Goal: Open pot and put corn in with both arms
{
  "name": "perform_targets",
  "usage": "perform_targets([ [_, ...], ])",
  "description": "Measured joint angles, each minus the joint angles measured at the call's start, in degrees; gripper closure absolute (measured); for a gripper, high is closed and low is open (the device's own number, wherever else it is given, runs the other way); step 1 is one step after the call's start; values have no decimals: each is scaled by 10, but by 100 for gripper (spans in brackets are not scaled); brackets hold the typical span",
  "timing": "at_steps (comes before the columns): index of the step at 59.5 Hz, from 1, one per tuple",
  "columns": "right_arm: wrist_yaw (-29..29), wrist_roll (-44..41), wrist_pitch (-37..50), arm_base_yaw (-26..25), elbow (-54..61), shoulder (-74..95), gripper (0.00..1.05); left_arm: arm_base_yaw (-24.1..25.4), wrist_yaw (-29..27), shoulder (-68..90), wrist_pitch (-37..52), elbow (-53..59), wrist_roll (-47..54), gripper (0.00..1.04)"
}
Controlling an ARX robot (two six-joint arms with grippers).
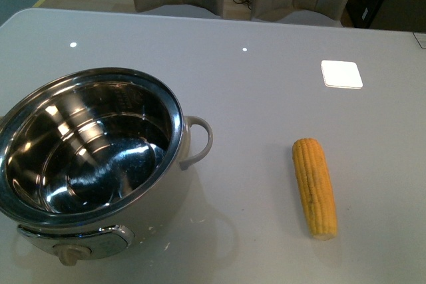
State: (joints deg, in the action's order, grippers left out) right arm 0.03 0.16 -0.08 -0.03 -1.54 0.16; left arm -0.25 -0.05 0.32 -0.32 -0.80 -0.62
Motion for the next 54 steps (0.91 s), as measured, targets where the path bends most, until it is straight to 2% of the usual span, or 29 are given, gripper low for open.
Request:
perform_targets([
  [7, 0, 0, 0, 0, 0, 0, 9, 0, 0, 0, 0, 0, 1, 6],
  [11, 14, 6, -16, 4, -4, 10, 9, 0, 0, 0, 0, 0, 1, 8],
  [13, 62, 34, -95, 19, -34, 50, 9, 0, 0, 0, 0, 0, 2, 7],
  [16, 92, 71, -180, 28, -69, 130, 9, 0, 0, 0, 0, 0, 1, 7],
  [21, 88, 106, -196, 35, -73, 226, 9, 0, 0, -1, 0, 0, 2, 7],
  [25, 83, 119, -149, 45, -69, 298, 9, 0, 0, -1, 0, 0, 2, 7],
  [31, 74, 132, -34, 76, -68, 418, 9, 0, 0, -1, 0, 0, 2, 7],
  [36, 69, 139, 107, 112, -70, 571, 9, 0, 0, -1, 0, 0, 2, 7],
  [45, 64, 147, 301, 152, -124, 840, 9, 0, 0, -1, 0, 0, 2, 7],
  [49, 58, 148, 355, 168, -164, 951, 9, 0, 0, -1, 0, 0, 2, 7],
  [54, 50, 144, 376, 180, -200, 1040, 9, 0, 0, -1, 0, 0, 2, 7],
])
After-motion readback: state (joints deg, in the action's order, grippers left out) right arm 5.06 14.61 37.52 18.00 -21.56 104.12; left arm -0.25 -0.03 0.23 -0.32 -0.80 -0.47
